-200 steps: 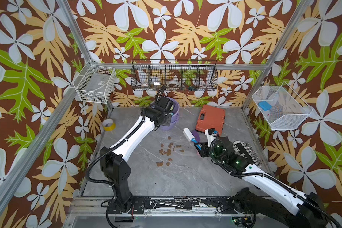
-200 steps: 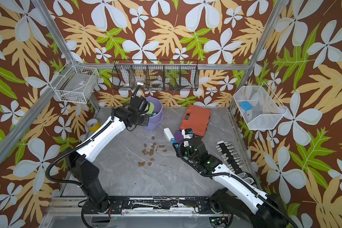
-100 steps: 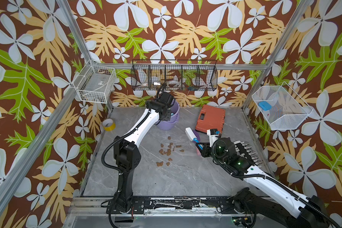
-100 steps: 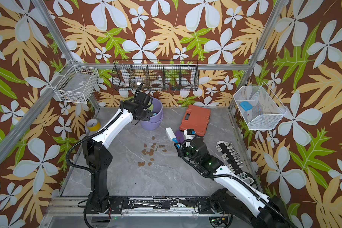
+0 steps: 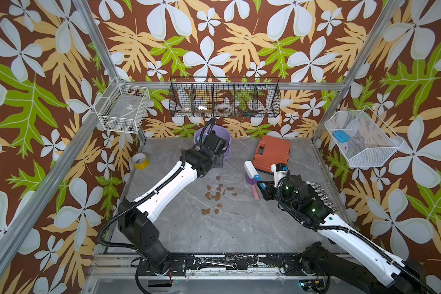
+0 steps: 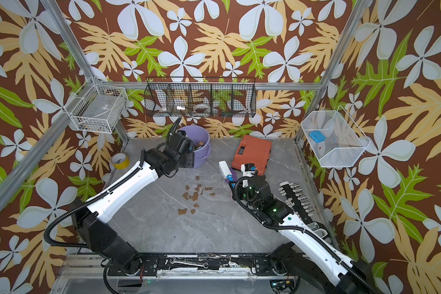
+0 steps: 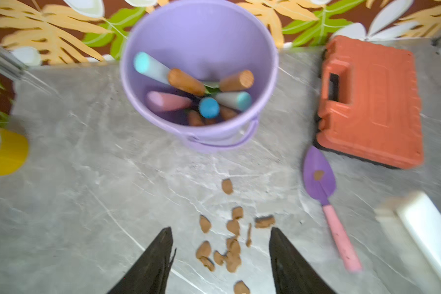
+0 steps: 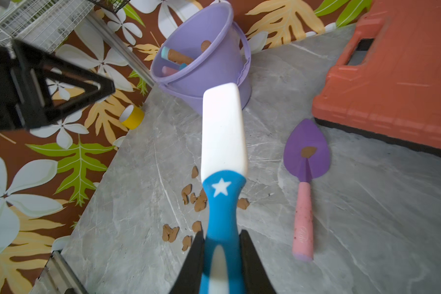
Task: Brush the soil off the hand trowel and place it into the bucket
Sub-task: Place the hand trowel in the bucket, then pick up the hand trowel from the center of the board.
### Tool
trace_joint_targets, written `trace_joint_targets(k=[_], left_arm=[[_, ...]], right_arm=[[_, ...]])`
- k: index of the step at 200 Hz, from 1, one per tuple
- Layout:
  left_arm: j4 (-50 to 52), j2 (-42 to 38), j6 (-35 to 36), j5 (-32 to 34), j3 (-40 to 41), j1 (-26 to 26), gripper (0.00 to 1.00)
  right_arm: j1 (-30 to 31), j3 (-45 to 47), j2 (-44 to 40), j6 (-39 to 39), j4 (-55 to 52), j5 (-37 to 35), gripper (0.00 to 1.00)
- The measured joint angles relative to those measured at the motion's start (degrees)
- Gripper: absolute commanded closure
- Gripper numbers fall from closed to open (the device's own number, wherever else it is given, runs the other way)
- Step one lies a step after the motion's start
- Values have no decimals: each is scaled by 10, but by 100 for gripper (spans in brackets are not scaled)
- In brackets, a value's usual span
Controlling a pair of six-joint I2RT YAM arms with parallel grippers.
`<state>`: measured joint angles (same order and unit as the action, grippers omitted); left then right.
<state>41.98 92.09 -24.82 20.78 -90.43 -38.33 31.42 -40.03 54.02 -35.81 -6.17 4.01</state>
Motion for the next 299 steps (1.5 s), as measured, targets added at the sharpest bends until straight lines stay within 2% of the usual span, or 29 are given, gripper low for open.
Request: trace_joint_targets(k=[16, 29, 46, 63, 90, 124, 203, 251, 299], left_arm=[[-37, -9, -38, -4, 57, -42, 38], [-70, -12, -63, -31, 96, -80, 39], [-109, 1, -95, -45, 120, -128, 38], [-150, 26, -121, -54, 130, -156, 36], [-200, 71, -157, -69, 142, -174, 35], [-229, 140, -169, -73, 99, -182, 35], [-187, 298, -168, -29, -38, -204, 34], [-164, 349, -168, -16, -68, -206, 38], [-142, 358, -163, 27, -71, -206, 46]], right_arm=[[-45, 18, -16, -6, -4, 6, 100], [-94, 39, -34, -17, -9, 12, 100], [-154, 66, -57, -31, -17, 33, 100], [-183, 76, -74, -40, -26, 45, 100], [-189, 77, -86, -42, -29, 54, 100], [-190, 78, -95, -43, -34, 61, 100], [-190, 75, -121, -35, -50, 49, 100], [-190, 74, -126, -29, -59, 49, 100], [-190, 78, -128, -29, -59, 50, 100]])
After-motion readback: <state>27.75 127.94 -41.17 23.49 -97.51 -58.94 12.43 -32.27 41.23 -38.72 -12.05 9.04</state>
